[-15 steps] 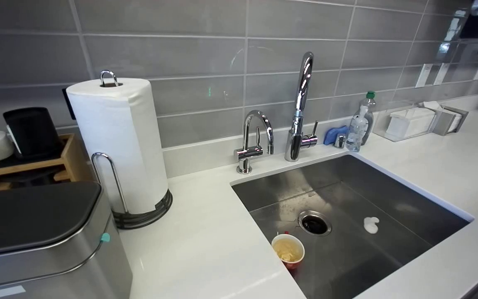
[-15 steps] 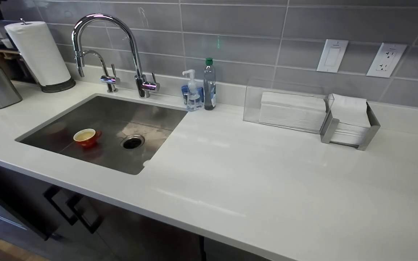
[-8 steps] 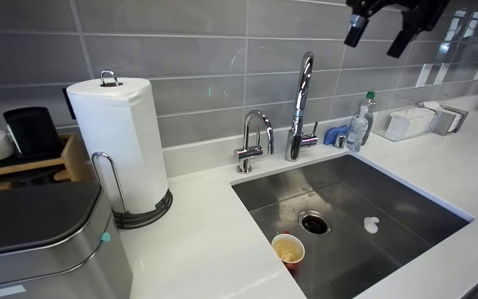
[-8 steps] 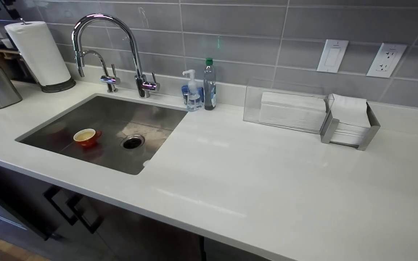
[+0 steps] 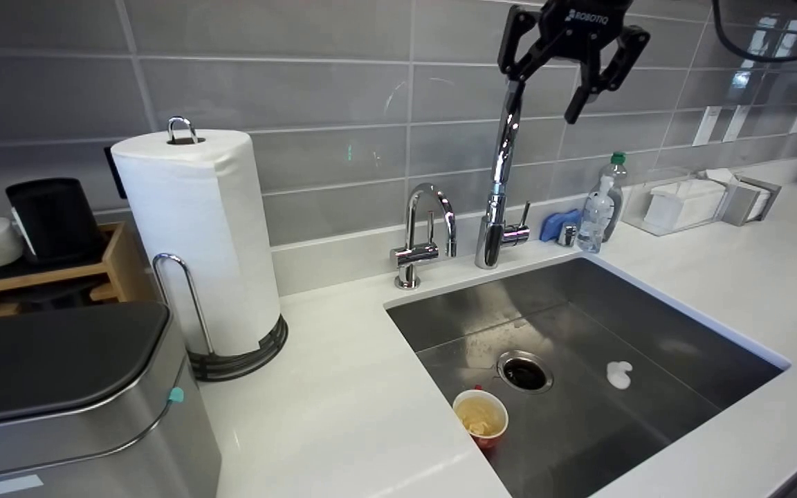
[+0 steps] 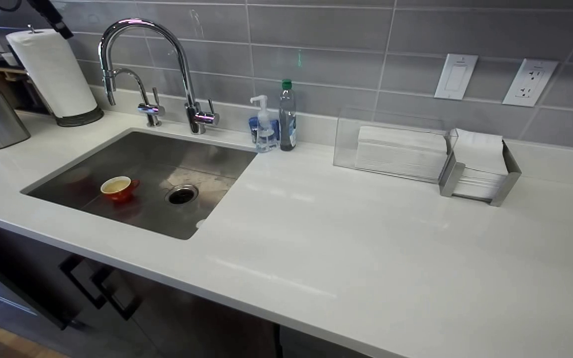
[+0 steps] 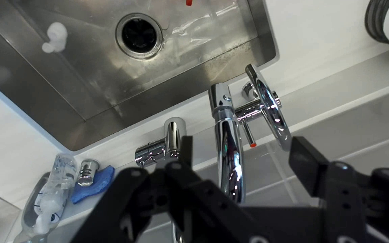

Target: Move the faucet to the right

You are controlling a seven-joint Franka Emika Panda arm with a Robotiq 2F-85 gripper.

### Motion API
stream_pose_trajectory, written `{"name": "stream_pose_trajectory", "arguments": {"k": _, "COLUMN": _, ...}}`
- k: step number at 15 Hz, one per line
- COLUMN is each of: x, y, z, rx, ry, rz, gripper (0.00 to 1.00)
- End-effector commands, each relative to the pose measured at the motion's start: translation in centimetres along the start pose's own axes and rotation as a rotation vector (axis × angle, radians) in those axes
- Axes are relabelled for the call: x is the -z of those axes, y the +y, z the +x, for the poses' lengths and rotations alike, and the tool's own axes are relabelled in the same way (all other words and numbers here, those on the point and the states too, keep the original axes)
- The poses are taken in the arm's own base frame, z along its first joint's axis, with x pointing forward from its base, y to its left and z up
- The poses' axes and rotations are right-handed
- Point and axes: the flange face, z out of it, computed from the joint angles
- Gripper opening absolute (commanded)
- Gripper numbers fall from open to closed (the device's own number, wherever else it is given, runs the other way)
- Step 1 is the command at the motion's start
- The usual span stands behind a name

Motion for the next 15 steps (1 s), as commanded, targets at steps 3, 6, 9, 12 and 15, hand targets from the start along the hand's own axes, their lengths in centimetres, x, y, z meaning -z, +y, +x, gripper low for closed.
{"name": "stream_pose_trajectory", "arguments": {"k": 3, "x": -1.6, "y": -4.1, "z": 0.4, "rx": -0.116, "ry": 0.084, "rz": -0.003, "gripper": 0.3}}
{"name": "stream_pose_trajectory", "arguments": {"k": 6, "x": -3.1, "y": -5.4, "z": 0.2, "rx": -0.11, "ry": 0.143, "rz": 0.004, "gripper": 0.06}}
{"name": "stream_pose_trajectory", "arguments": {"k": 9, "x": -5.0, "y": -6.0, "z": 0.2, "rx": -0.09, "ry": 0.187, "rz": 0.016, "gripper": 0.0}}
{"name": "stream_pose_trajectory", "arguments": {"k": 12, "x": -6.6, "y": -5.8, "z": 0.6, "rx": -0.076, "ry": 0.244, "rz": 0.009, "gripper": 0.0}}
{"name": "stream_pose_trajectory", "arguments": {"k": 15, "x": -7.9, "y": -4.9, "z": 1.3, "rx": -0.082, "ry": 0.301, "rz": -0.033, "gripper": 0.0}}
